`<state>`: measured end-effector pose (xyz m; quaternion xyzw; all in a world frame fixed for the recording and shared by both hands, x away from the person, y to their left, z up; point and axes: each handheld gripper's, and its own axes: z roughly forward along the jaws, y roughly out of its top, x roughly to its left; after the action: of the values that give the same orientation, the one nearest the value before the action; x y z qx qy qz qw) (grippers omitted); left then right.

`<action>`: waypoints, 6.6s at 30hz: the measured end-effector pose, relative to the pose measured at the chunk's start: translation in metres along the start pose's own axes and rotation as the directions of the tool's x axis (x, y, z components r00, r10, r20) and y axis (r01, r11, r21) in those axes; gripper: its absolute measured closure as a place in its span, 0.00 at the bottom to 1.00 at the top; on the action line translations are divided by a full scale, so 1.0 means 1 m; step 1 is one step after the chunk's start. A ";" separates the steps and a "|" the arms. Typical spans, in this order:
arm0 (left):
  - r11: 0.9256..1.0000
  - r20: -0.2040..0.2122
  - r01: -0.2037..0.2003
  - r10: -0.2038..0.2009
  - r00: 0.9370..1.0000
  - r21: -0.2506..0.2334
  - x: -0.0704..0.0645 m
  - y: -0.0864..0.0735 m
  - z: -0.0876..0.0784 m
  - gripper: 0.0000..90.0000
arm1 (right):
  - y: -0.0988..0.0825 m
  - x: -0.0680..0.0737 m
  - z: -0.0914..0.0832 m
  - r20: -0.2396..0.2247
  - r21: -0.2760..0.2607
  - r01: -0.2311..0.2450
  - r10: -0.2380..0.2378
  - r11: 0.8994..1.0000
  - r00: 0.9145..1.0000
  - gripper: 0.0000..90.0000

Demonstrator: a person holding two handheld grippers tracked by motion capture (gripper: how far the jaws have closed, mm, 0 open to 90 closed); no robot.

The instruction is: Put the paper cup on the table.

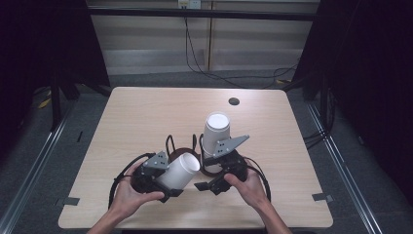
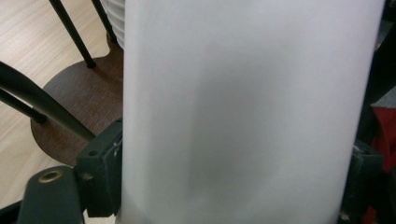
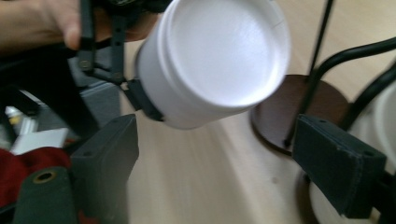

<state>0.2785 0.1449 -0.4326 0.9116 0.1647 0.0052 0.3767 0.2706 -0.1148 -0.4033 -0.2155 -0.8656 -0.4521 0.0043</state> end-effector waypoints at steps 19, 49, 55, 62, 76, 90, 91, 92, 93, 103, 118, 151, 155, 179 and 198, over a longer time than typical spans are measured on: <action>0.990 0.010 -0.061 0.060 0.998 0.126 -0.007 0.004 0.005 0.19 | 0.002 0.003 0.002 -0.024 0.105 0.057 -0.055 0.993 0.998 0.22; 0.929 0.023 -0.197 0.200 0.980 0.314 -0.015 0.037 0.009 0.19 | -0.002 -0.001 0.010 -0.010 0.361 0.097 -0.101 0.928 0.995 0.22; 0.911 0.042 -0.212 0.211 0.977 0.352 -0.019 0.033 0.020 0.19 | -0.002 -0.001 0.016 -0.032 0.394 0.084 -0.078 0.915 0.996 0.17; 0.902 0.057 -0.218 0.212 0.976 0.374 -0.024 0.033 0.020 0.19 | 0.002 0.002 0.022 -0.091 0.379 0.110 -0.081 0.919 0.993 0.17; 0.895 0.094 -0.239 0.220 0.971 0.376 -0.032 0.036 0.024 0.19 | 0.003 0.008 0.028 -0.141 0.375 0.135 -0.087 0.917 0.986 0.16; 0.901 0.149 -0.256 0.216 0.965 0.351 -0.034 0.036 0.027 0.19 | 0.008 0.017 0.034 -0.182 0.346 0.175 -0.117 0.922 0.976 0.19; 0.896 0.152 -0.272 0.232 0.961 0.352 -0.034 0.037 0.027 0.19 | 0.008 0.017 0.033 -0.183 0.345 0.167 -0.109 0.923 0.977 0.20; 0.897 0.146 -0.266 0.229 0.963 0.353 -0.034 0.037 0.027 0.19 | 0.008 0.017 0.033 -0.189 0.341 0.163 -0.103 0.926 0.977 0.21; 0.897 0.146 -0.267 0.229 0.962 0.351 -0.034 0.037 0.027 0.19 | 0.008 0.017 0.033 -0.181 0.343 0.161 -0.103 0.925 0.978 0.21; 0.904 0.143 -0.276 0.241 0.960 0.325 -0.032 0.033 0.029 0.17 | 0.007 0.018 0.034 -0.164 0.353 0.153 -0.100 0.923 0.981 0.26; 0.917 0.150 -0.283 0.249 0.957 0.283 -0.031 0.029 0.029 0.15 | 0.007 0.018 0.034 -0.156 0.357 0.165 -0.115 0.919 0.981 0.26; 0.984 0.193 -0.174 0.180 0.965 -0.045 -0.011 0.026 0.001 0.14 | 0.009 0.015 0.021 -0.129 0.304 0.145 -0.110 0.941 0.985 0.27; 0.984 0.193 -0.167 0.176 0.965 -0.061 -0.011 0.025 -0.001 0.14 | 0.009 0.015 0.021 -0.132 0.305 0.138 -0.102 0.942 0.986 0.28; 0.953 0.136 -0.013 0.056 0.989 -0.304 -0.002 0.015 -0.033 0.18 | -0.001 0.002 -0.001 -0.091 0.243 0.079 -0.059 0.967 0.994 0.27; 0.946 0.130 0.018 0.025 0.991 -0.323 0.001 -0.006 -0.038 0.18 | -0.012 -0.008 -0.025 -0.060 0.093 0.024 -0.019 0.995 0.998 0.27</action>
<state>0.2721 0.1751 -0.4101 0.8359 0.1346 -0.0277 0.5314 0.2685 -0.1435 -0.3994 -0.1922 -0.8876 -0.4171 0.0352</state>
